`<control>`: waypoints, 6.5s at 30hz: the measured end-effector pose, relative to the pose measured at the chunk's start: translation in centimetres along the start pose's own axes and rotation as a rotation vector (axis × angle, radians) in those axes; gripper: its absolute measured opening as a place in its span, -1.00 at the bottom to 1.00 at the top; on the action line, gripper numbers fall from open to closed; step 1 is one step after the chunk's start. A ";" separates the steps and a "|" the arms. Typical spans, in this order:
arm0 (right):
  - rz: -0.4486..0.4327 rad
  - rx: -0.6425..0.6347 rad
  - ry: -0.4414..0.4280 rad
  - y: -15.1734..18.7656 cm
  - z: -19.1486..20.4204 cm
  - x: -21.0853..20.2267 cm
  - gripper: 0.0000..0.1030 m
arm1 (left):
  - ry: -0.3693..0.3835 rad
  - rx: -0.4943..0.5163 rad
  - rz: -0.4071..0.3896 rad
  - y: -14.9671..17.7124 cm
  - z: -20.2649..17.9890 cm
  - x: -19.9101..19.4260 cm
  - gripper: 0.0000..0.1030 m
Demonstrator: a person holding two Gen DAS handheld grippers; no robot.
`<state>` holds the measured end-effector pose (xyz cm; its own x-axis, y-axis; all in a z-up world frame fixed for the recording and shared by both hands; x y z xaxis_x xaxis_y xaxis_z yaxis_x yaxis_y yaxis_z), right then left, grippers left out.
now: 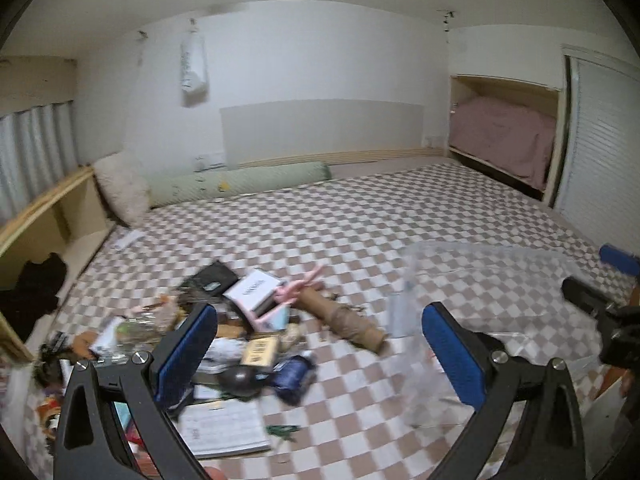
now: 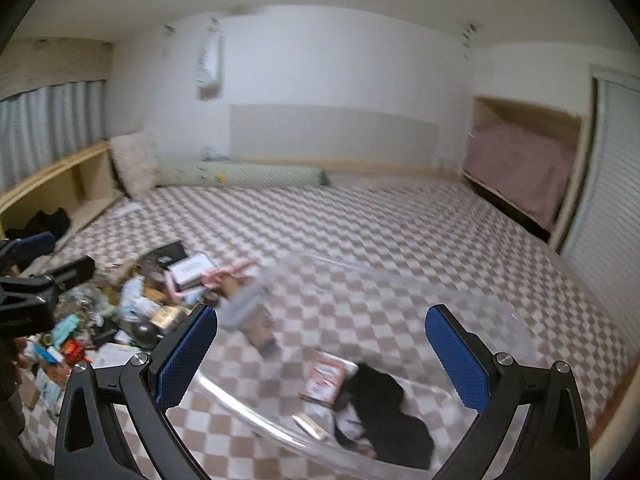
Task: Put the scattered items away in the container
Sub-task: 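Withdraw both open tools from the container back toward the pile, then lower the right tool toward the green clip beside the notebook, then close the right tool on the green clip, then lift the green clip with the right tool while the left grasps the black ball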
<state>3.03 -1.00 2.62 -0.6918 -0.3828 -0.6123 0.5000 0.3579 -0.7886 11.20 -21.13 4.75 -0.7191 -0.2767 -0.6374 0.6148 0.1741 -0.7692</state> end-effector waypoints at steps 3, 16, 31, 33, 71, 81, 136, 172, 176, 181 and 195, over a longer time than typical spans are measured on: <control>-0.044 -0.048 -0.053 -0.4 2.3 -0.1 1.00 | -0.043 -0.010 0.000 1.0 2.0 -0.4 1.00; -0.142 -0.035 -0.191 0.4 10.2 1.7 1.00 | -0.164 -0.077 -0.049 5.0 8.3 -2.3 1.00; -0.051 -0.196 -0.267 6.2 17.4 5.6 1.00 | -0.130 -0.254 0.034 10.2 13.2 1.9 1.00; -0.005 -0.220 -0.275 7.4 18.2 7.0 1.00 | -0.136 -0.280 0.048 10.7 13.4 2.9 1.00; 0.328 -0.611 -0.359 16.3 25.7 23.8 -0.42 | -0.163 -0.447 0.258 16.9 16.4 13.6 1.00; 0.446 -0.439 -0.446 15.6 22.7 22.1 -0.91 | -0.135 -0.480 0.289 17.4 16.6 14.4 1.00; 0.565 -0.085 -0.552 16.7 17.3 18.4 -0.77 | 0.075 -0.335 0.311 14.9 12.2 19.7 0.97; 0.646 0.017 -0.624 16.7 15.6 21.7 -0.77 | 0.147 -0.126 0.310 13.4 10.3 28.5 -0.02; 0.655 0.013 -0.618 16.9 15.7 21.9 -0.77 | 0.123 -0.110 0.315 13.7 10.4 28.3 -0.18; 0.656 0.006 -0.604 17.0 15.7 22.0 -0.77 | 0.102 -0.105 0.314 13.8 10.1 27.7 -0.18; 0.618 -0.003 -0.527 17.1 15.5 21.2 -0.77 | 0.057 -0.216 0.381 14.7 9.5 23.1 -0.19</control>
<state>5.02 -16.22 -24.75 0.0452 -0.4661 -0.8836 0.7097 0.6375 -0.3000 6.70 -33.91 -20.88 -0.4745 -0.1033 -0.8742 0.7620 0.4489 -0.4667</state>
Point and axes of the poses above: each gripper's, at about its wrist camera, not at the fingertips, and x roughly the way its jaws point, z to its left, y to its underside, the point moved 2 cm from there along x, roughly the way its jaws point, and after that the axes turned 9 degrees about z, right-handed, at the moved point
